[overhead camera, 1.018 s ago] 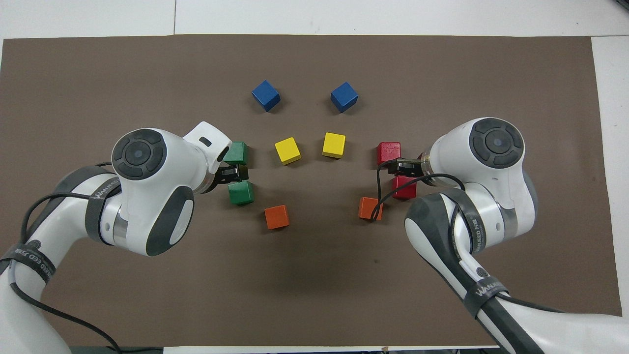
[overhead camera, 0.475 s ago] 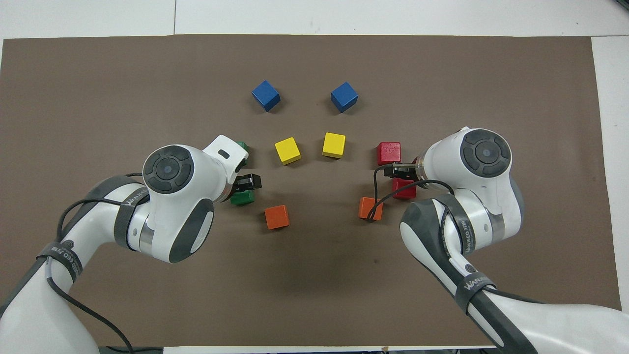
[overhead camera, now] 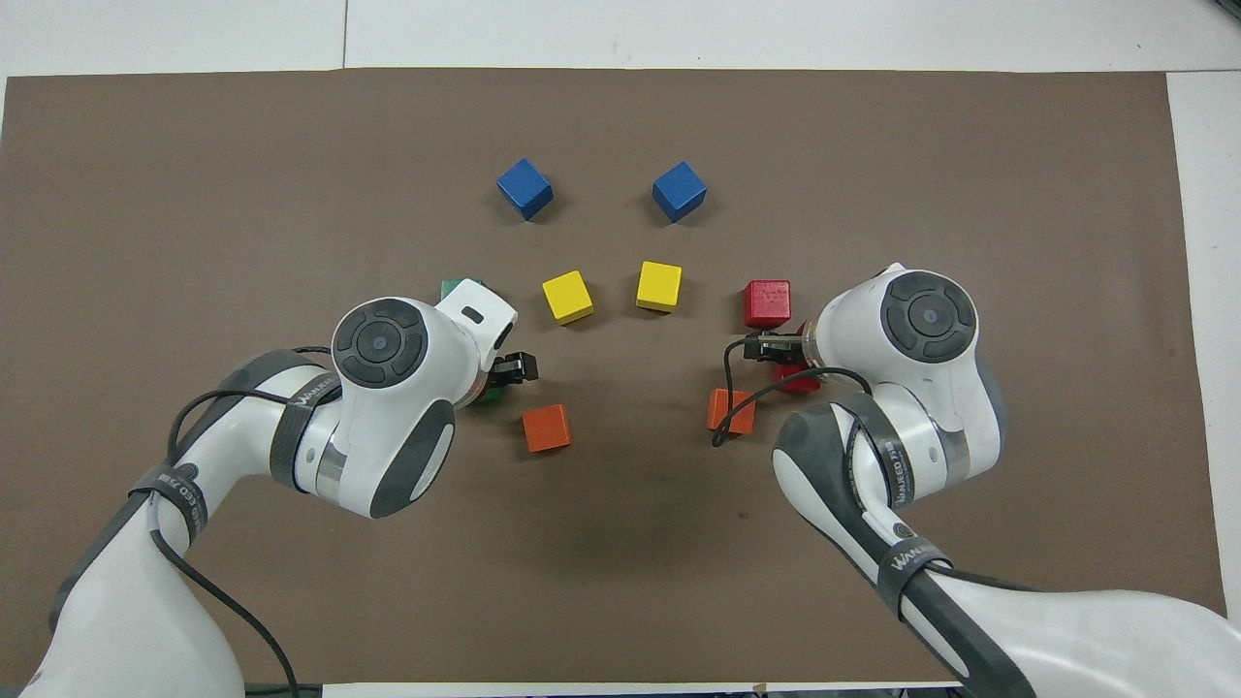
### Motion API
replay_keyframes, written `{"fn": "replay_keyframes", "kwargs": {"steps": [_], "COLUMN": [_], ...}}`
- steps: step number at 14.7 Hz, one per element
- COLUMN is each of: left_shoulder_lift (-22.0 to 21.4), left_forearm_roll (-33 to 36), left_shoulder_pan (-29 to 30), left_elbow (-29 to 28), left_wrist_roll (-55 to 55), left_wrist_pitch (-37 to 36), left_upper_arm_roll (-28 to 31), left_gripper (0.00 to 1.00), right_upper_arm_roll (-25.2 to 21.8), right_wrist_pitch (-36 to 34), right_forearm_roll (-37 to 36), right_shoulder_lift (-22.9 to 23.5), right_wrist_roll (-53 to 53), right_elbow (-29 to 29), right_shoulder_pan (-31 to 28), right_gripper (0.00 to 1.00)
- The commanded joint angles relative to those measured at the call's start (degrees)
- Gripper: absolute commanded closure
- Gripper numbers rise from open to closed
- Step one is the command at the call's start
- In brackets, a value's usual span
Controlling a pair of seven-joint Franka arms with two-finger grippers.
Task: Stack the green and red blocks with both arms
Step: 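Grasp the nearer green cube with the left gripper while the right grasps red, then carry the green cube outward with the left gripper while the right gripper carries red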
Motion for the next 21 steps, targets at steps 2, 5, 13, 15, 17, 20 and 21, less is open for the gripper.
{"fn": "replay_keyframes", "kwargs": {"steps": [2,5,13,15,17,20,21], "left_shoulder_lift": [0.1,0.1,-0.9,-3.4,-6.2,-12.9,-14.9], "left_forearm_roll": [-0.2,0.0,0.8,0.8,0.8,0.8,0.8], "left_shoulder_pan": [-1.1,-1.1,-0.7,-0.2,1.4,7.0,9.5], "left_elbow": [-0.8,-1.5,-1.3,0.2,1.9,1.9,1.6], "left_wrist_roll": [-0.7,-0.6,0.2,0.6,2.0,5.9,8.9], "left_wrist_pitch": [1.4,1.5,0.4,-3.0,-8.0,-14.1,-16.4], "left_upper_arm_roll": [1.0,1.0,1.1,1.5,1.5,1.5,1.5], "left_gripper": [0.05,0.21,1.0,1.0,1.0,1.0,1.0], "right_upper_arm_roll": [-0.2,-0.2,-0.2,-0.2,-0.3,-0.3,-0.3], "right_wrist_pitch": [4.4,4.3,-11.5,-10.0,-9.0,-7.4,-6.7], "right_forearm_roll": [0.4,0.4,0.4,0.4,0.4,0.0,0.0], "right_shoulder_lift": [0.6,0.7,0.7,1.3,1.3,2.5,3.2], "right_wrist_roll": [1.1,0.4,-14.4,-25.0,-30.4,-34.1,-35.9], "right_elbow": [-2.6,-2.6,10.1,10.7,10.6,10.4,10.2], "right_shoulder_pan": [0.6,0.6,-7.7,-14.1,-17.3,-20.3,-21.5], "right_gripper": [0.01,0.33,1.0,1.0,1.0,1.0,1.0]}}
